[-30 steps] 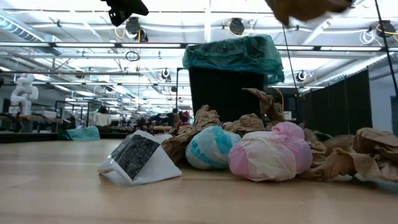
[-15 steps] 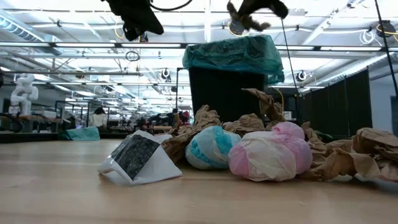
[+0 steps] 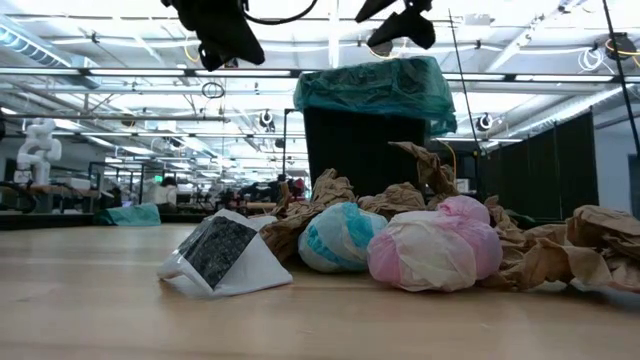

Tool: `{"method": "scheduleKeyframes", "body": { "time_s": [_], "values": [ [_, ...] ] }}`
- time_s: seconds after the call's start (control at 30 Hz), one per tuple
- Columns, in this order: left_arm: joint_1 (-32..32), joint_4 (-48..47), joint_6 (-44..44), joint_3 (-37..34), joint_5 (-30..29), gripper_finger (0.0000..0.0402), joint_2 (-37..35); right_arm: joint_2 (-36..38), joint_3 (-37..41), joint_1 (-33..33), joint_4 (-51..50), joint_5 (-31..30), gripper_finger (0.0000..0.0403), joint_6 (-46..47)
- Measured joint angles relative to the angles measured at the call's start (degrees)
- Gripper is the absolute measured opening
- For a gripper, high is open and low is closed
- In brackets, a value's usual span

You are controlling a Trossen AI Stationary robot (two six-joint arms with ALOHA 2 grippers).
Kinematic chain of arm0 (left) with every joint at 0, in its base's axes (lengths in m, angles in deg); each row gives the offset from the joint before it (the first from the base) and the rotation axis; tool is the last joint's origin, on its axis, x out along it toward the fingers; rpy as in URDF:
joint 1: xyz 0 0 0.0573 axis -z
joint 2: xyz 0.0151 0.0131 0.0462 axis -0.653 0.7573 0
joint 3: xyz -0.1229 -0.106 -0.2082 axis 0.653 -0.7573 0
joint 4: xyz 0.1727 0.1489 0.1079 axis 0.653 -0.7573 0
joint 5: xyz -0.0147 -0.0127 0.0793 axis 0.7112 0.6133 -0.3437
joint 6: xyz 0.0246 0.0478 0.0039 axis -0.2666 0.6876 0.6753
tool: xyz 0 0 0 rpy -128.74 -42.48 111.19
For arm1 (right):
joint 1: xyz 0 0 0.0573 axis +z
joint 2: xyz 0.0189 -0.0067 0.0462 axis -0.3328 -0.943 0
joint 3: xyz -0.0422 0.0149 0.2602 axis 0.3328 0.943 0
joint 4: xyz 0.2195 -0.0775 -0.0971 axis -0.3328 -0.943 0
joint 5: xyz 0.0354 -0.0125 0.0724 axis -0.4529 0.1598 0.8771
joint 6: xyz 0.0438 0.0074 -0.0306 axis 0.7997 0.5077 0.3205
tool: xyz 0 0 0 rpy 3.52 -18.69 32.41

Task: Place trash/remove bag and relplace
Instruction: Put the brown napkin into the blue trash bag inside the black trash bin, then put the white paper into the blue trash bag inside the black trash bin

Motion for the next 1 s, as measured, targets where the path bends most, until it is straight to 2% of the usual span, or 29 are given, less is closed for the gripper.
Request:
{"method": "scheduleKeyframes", "body": {
  "time_s": [0.1,0.2,0.33,0.47,0.63,0.83,1.0],
  "values": [
    [0.00,0.11,1.37,-0.14,0.07,0.0074,1.57,1.78,0.00,0.84,-1.11,0.30,0.0282,1.46],
    [-0.02,0.06,2.87,-1.54,0.05,0.0103,4.51,5.35,0.00,4.11,-1.57,-1.38,0.0282,2.72],
    [-0.02,0.17,3.43,-2.68,-0.35,0.0128,9.43,10.28,-0.04,11.46,-4.36,-10.82,0.0268,5.76],
    [-0.02,3.50,5.79,-3.56,-0.52,0.0134,14.12,13.40,-0.06,19.89,-8.59,-22.26,0.0253,10.21],
    [-0.02,9.02,8.37,-4.34,0.49,0.0135,19.22,14.14,-0.07,27.87,-14.77,-32.72,0.0240,16.89],
    [-0.15,12.37,11.25,-4.52,0.81,0.0135,25.91,13.23,-0.07,33.51,-19.20,-38.37,0.0230,23.87],
    [0.02,14.69,9.53,-4.48,1.21,0.0133,30.16,13.02,-0.07,36.36,-19.56,-41.93,0.0225,26.79]
  ]
}}
